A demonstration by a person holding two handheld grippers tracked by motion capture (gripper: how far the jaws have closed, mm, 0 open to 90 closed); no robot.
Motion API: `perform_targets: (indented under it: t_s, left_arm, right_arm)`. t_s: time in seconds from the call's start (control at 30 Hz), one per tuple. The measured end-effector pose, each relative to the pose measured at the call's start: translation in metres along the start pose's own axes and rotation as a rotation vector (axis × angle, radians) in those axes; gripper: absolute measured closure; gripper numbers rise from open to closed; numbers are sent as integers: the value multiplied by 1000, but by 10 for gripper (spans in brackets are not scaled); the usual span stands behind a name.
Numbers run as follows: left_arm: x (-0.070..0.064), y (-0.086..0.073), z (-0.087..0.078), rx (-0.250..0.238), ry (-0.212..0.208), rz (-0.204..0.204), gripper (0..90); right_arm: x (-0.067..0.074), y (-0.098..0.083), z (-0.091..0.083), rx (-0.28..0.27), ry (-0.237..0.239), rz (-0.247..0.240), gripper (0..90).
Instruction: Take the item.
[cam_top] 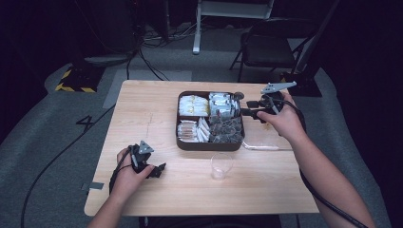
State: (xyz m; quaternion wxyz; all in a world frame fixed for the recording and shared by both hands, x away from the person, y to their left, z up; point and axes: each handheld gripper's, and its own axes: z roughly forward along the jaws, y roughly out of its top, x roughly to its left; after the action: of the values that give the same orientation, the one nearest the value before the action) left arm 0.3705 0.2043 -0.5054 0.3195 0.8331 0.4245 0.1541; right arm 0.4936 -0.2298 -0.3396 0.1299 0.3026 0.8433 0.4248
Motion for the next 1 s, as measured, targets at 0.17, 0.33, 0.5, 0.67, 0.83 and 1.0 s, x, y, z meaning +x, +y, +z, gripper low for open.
perform_targets:
  t_s: [0.17,0.33,0.5,0.67,0.83,1.0]
  left_arm:
    - [1,0,0,-3,-7,2,4]
    - [1,0,0,0,-8,6,3]
    - [2,1,1,-2,-7,5,3]
    - [2,1,1,-1,-7,5,4]
    - [2,0,0,-3,-3,4,4]
    - [2,-1,-1,-1,3,-3,4]
  right_arm:
    - [0,13,13,9,18,-11,521]
    - [1,24,30,17,30,-24,528]
    - [1,30,51,34,36,-39,555]
    - [0,35,72,57,55,-37,579]
    - [1,42,92,58,67,-24,588]
    - [1,45,111,73,67,-18,589]
